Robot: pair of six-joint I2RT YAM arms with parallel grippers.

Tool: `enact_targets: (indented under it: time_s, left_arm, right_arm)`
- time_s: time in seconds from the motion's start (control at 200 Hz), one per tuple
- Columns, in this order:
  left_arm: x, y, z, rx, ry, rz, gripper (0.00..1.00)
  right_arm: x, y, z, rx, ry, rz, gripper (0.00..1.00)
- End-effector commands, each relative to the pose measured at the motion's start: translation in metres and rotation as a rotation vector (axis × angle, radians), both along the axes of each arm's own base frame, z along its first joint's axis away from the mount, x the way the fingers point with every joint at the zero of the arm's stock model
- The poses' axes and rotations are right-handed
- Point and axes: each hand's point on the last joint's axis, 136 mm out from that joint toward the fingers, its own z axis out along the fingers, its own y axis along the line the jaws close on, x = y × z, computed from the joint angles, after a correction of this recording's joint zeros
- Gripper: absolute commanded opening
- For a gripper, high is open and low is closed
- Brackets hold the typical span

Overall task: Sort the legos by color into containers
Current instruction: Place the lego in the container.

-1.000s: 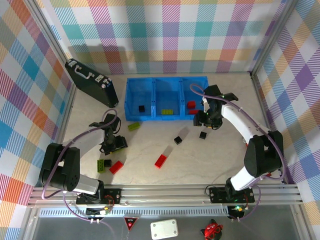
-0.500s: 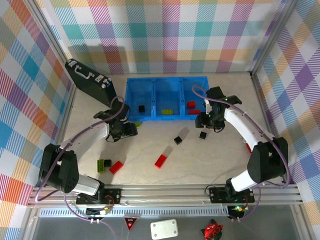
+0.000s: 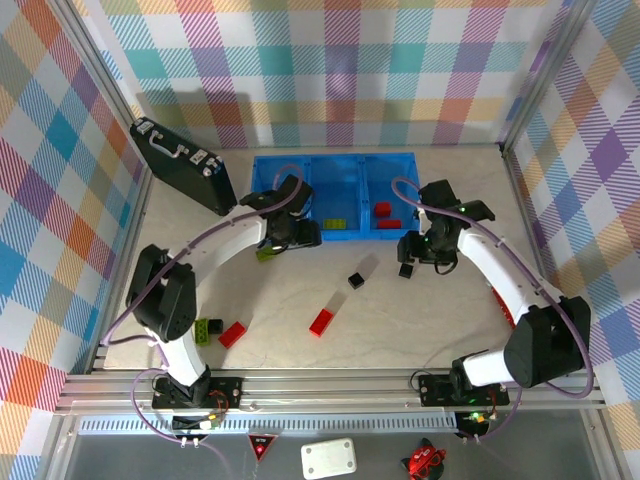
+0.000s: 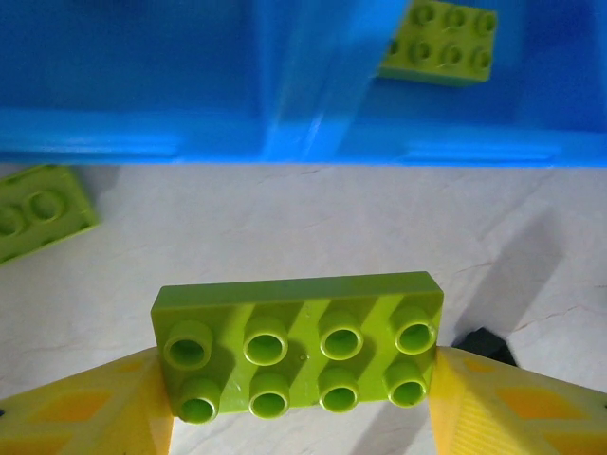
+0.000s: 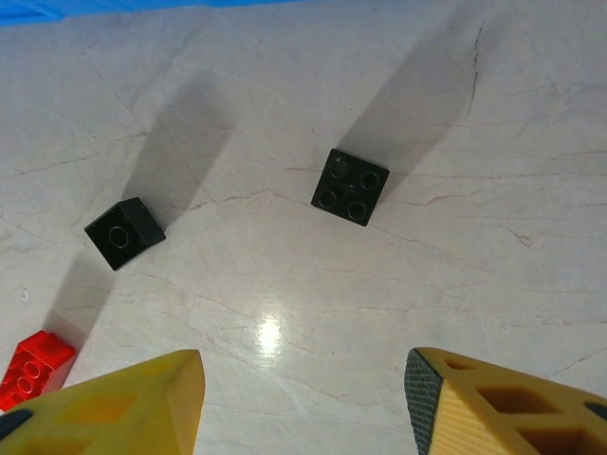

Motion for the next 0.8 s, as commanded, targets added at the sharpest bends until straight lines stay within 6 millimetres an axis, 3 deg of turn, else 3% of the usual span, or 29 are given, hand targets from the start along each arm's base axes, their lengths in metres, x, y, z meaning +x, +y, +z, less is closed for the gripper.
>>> enact_targets:
  time_s: [0.0, 0.24, 0.38, 0.56, 0.795]
  left_arm:
    - [0.009, -0.021, 0.007, -0.027, -0.006, 0.005, 0.65]
    - [0.037, -0.058, 0.017, -0.053, -0.076, 0.006, 0.65]
    - [0.057, -0.066, 0.018, 0.003, -0.157, 0.026, 0.65]
    - [0.079, -0.071, 0.006, 0.069, -0.196, 0.044, 0.65]
    - [0.093, -0.083, -0.017, 0.106, -0.171, 0.026, 0.65]
  right_arm:
    - [-0.010, -0.005, 0.002, -0.016, 0.010, -0.008, 0.60]
    - [-0.014, -0.008, 0.005, -0.025, 0.004, -0.011, 0.60]
    - [-0.015, -0.011, 0.005, -0.038, 0.003, -0.012, 0.60]
    - [-0.016, -0.014, 0.006, -0.056, 0.004, -0.004, 0.60]
    - [-0.018, -0.015, 0.004, -0.062, 0.008, 0.000, 0.60]
